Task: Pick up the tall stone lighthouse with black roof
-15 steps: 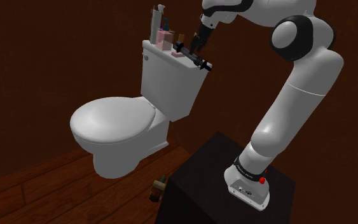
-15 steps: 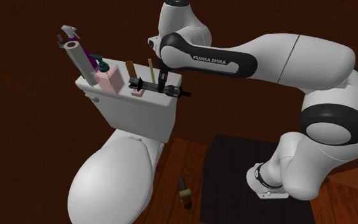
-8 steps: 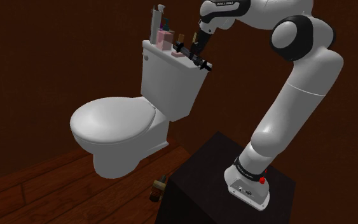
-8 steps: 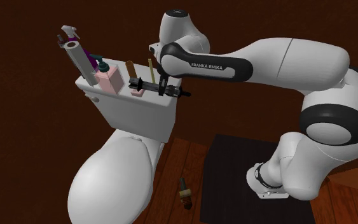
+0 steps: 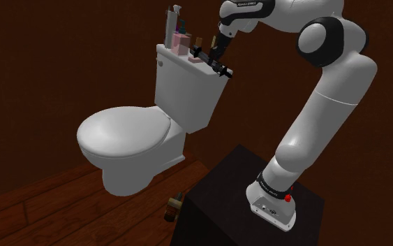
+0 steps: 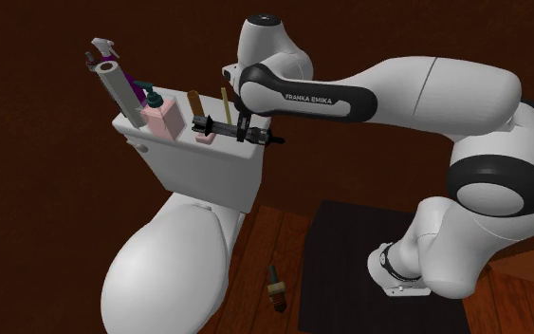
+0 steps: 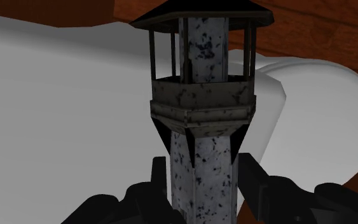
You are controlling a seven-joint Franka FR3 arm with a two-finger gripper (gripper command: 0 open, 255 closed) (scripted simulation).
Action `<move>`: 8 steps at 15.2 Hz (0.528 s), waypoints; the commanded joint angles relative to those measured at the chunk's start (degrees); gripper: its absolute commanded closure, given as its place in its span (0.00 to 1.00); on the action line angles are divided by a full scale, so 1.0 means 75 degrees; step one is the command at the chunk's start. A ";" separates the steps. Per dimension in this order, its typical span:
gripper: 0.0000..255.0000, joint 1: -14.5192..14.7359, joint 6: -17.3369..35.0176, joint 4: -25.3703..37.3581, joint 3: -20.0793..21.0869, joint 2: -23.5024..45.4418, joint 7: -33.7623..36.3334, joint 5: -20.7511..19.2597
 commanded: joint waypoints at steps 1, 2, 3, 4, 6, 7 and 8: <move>1.00 -0.0002 0.0005 0.0005 -0.0001 0.0015 -0.0005 0.0005; 1.00 -0.0004 -0.0095 0.0102 -0.0003 0.0011 0.0010 -0.0002; 1.00 -0.0006 -0.0196 0.0201 -0.0005 0.0008 0.0023 -0.0009; 1.00 -0.0008 -0.0298 0.0307 -0.0007 0.0011 0.0036 -0.0014; 1.00 -0.0013 -0.0504 0.0519 -0.0011 0.0017 0.0060 -0.0022; 1.00 -0.0016 -0.0607 0.0629 -0.0013 0.0023 0.0072 -0.0025; 1.00 -0.0019 -0.0711 0.0741 -0.0016 0.0031 0.0083 -0.0026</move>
